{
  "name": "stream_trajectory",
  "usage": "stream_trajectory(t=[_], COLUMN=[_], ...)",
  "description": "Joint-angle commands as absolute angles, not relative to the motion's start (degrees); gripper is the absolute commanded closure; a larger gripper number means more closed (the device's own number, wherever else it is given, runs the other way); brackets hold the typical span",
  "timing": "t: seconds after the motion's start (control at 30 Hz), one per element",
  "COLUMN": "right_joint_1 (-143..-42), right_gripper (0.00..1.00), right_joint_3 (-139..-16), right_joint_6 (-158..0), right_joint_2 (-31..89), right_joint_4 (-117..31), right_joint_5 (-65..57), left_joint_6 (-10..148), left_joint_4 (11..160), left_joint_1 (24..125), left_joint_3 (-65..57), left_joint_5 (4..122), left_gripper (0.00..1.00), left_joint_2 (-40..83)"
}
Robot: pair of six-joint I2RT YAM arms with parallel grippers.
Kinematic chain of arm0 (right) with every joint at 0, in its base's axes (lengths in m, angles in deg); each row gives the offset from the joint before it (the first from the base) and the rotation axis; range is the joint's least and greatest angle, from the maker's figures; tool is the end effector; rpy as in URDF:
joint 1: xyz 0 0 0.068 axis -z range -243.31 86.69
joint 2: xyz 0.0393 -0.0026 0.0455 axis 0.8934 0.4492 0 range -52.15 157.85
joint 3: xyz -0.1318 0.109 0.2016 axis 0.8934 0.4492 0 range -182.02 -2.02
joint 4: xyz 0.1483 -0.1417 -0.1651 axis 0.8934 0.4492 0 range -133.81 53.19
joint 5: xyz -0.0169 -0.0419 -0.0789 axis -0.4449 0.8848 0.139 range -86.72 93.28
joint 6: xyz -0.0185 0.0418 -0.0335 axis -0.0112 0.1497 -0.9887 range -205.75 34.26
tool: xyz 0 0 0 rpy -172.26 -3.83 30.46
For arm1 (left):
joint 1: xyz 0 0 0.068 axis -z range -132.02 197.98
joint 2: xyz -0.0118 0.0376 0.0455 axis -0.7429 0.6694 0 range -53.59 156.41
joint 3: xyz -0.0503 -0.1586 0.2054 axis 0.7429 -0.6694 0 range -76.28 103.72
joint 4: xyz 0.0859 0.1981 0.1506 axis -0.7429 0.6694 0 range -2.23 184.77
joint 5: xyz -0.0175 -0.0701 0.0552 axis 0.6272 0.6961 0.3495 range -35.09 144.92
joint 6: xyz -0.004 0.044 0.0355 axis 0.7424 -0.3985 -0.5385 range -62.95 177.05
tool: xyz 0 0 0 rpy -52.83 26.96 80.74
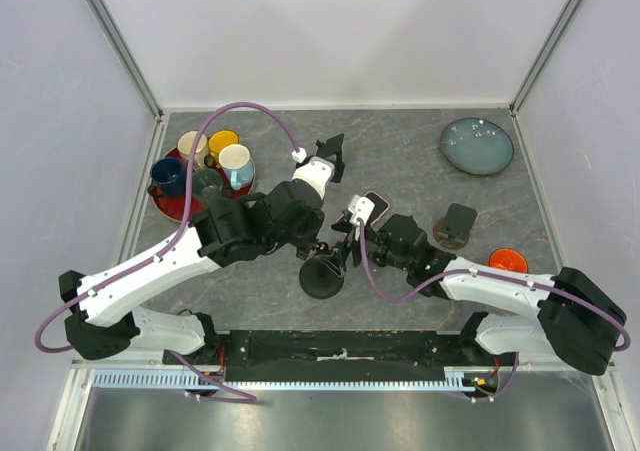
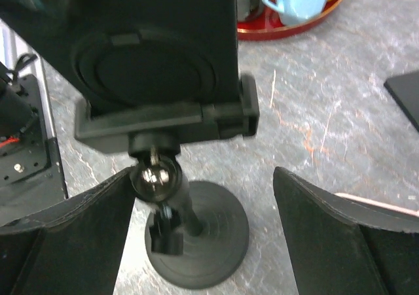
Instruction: Remove the phone from the phone stand
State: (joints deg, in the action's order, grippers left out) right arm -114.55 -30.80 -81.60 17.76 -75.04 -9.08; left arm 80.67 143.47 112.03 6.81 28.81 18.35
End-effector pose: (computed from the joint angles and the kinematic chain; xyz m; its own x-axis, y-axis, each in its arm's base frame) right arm 0.1616 0.2150 0.2166 -0.1720 -0.1015 -0.9798 -0.8836 0.4556 0.1080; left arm 0.1249 -0.2168 0.3858 -0.5498 0.3077 -0.7766 0.4912 0.8711 -0.0026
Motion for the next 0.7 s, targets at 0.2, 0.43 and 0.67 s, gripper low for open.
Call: stream_trajectory(t=[0.2, 0.43, 0.67], right_joint_1=[-114.37, -114.37, -114.28], right_gripper=[0.14, 0.29, 0.93], right_joint_3=[-40.87, -42.10, -40.61], right_joint_6=[-84.34, -84.96, -85.31], right_joint_2=[22.73, 26.95, 26.16], right_joint_4=[-72.12, -70.62, -71.15], right_joint_5=[-17.46, -19.48, -19.75], left_joint_6=[85.18, 85.00, 78.51], left_joint_4=[138.04, 137.07, 136.03], left_joint_1=[112.58, 112.58, 112.40], left_joint_3=[7.22, 6.61, 3.89], left_joint_5=[30.04, 30.39, 33.37], left_gripper=[0.98, 0.98, 0.98], left_joint_2=[15.85, 14.53, 12.61])
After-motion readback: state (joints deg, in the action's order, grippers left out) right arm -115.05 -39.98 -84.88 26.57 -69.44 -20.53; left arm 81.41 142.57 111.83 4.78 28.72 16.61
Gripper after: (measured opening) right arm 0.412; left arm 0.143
